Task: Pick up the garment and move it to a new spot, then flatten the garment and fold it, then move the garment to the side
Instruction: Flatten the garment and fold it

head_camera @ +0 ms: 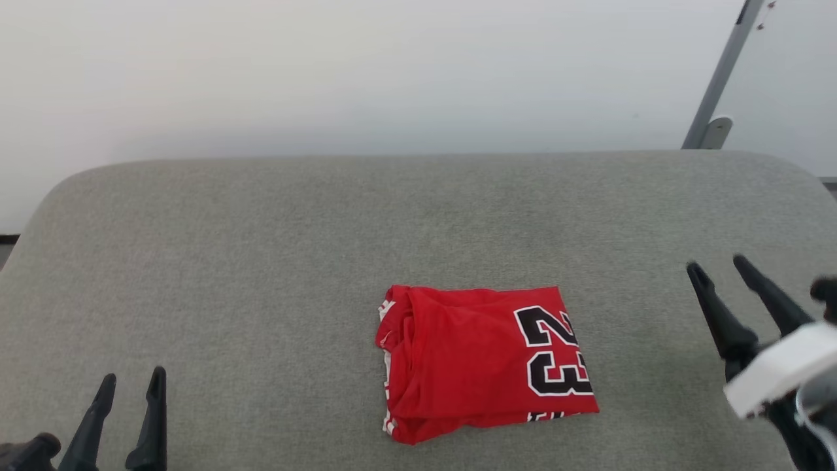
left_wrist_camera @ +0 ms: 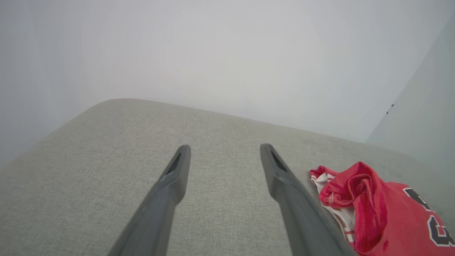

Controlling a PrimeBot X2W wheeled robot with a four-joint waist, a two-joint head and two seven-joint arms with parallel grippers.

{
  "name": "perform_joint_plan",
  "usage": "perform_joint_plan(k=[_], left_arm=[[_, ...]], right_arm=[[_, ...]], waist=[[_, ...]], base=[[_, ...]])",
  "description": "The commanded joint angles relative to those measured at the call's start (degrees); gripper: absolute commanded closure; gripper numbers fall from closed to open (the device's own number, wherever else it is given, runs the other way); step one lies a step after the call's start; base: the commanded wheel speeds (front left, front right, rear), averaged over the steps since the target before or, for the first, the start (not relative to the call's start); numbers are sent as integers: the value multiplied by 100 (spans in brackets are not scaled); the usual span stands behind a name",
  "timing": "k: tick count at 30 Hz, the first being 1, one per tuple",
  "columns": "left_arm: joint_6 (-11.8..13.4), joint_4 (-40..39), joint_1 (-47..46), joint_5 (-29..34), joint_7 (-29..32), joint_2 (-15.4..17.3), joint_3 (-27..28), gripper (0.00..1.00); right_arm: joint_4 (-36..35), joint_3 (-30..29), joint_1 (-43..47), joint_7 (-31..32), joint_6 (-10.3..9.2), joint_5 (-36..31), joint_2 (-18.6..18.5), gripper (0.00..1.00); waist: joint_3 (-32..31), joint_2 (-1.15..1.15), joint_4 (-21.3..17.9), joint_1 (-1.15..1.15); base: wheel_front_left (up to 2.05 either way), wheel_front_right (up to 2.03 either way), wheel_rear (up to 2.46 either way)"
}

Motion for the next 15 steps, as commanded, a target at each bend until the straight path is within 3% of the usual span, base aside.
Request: perform_joint_plan(k=[1,15], left_arm=[[-10,-5,85,127,-48,40,40,0],[-234,59,271,485,-54,-170,306,0]], right_arm=[[98,-3,169,-260,-3,-71,-5,0],[788,224,874,-1678,-3,-193,69,0]], waist=[[-58,0,-62,0],[-268,0,-152,0]], base=[[0,0,0],[0,0,0]])
